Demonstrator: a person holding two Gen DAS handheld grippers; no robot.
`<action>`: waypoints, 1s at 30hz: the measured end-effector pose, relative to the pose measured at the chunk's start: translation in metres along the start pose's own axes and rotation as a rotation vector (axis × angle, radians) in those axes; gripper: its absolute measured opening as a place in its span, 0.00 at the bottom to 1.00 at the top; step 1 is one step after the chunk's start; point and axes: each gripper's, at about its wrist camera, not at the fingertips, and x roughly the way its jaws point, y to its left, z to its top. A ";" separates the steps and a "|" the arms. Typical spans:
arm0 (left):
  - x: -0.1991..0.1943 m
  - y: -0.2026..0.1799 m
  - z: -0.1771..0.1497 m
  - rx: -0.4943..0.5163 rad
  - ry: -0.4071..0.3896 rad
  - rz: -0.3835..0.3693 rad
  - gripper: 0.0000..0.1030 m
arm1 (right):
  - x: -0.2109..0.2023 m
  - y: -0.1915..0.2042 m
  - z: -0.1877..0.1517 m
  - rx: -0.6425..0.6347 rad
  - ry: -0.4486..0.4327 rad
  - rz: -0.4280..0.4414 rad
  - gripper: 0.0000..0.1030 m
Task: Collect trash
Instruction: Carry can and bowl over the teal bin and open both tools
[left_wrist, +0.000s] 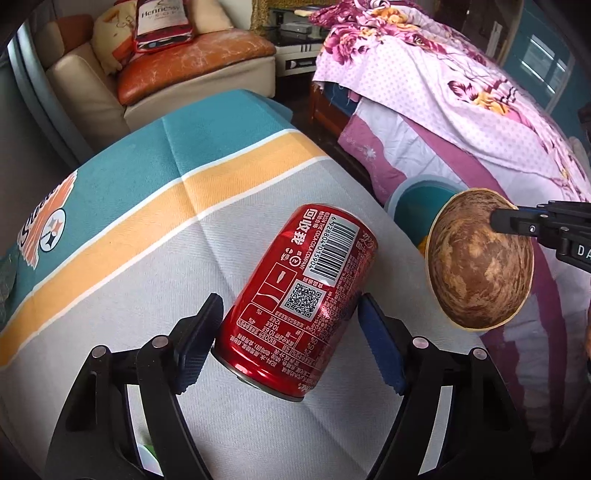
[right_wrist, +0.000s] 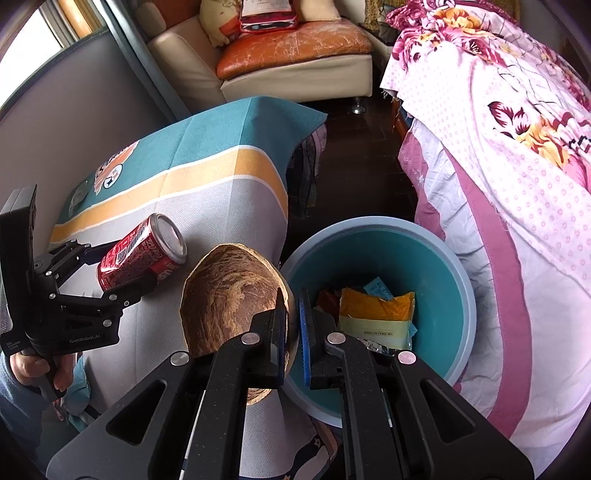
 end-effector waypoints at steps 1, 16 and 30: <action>-0.003 -0.003 -0.001 -0.004 -0.004 -0.005 0.74 | -0.003 -0.001 -0.001 0.002 -0.006 0.000 0.06; -0.020 -0.100 0.017 0.045 -0.028 -0.101 0.74 | -0.062 -0.077 -0.019 0.110 -0.113 -0.092 0.06; 0.005 -0.160 0.028 0.105 0.017 -0.125 0.75 | -0.071 -0.117 -0.026 0.165 -0.121 -0.140 0.06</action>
